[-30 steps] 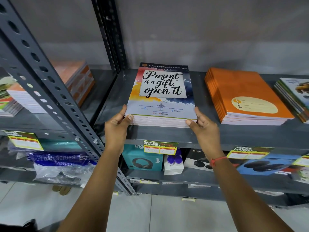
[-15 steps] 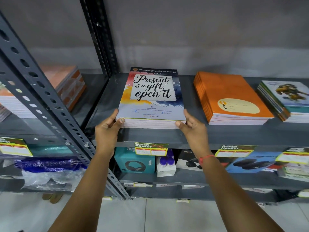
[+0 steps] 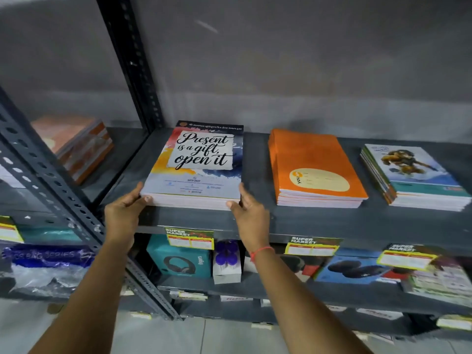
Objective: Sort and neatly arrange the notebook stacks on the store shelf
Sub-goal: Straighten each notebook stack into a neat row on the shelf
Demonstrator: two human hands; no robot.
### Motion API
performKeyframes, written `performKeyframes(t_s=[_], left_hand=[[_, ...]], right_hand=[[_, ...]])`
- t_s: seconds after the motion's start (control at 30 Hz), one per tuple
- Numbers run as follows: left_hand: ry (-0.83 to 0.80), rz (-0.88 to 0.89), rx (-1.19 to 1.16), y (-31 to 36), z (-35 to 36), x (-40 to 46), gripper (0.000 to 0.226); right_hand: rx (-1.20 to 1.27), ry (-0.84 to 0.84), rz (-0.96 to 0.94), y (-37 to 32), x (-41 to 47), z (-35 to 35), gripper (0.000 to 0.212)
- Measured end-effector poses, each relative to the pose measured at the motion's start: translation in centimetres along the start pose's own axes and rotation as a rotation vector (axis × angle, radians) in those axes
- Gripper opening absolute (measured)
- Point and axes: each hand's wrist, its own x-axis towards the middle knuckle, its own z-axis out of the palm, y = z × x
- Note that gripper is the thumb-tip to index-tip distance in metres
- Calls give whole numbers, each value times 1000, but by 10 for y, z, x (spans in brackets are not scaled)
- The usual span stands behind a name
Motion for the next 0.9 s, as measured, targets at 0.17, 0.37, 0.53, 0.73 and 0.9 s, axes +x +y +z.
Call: performKeyframes(t_s=[0.17, 0.37, 0.53, 0.73, 0.9], left_hand=[[367, 71, 234, 20, 20, -34, 47], [72, 327, 288, 45, 153, -125, 49], [-293, 201, 270, 33, 216, -131, 61], [-289, 113, 153, 28, 230, -137, 61], [-229, 115, 115, 25, 235, -138, 54]], right_hand=[[185, -127, -74, 2, -6, -35, 52], [148, 491, -245, 37, 5, -169, 36], [51, 110, -73, 65, 40, -232, 69], [153, -110, -77, 76, 47, -243, 55], [187, -123, -73, 80, 50, -245, 56]])
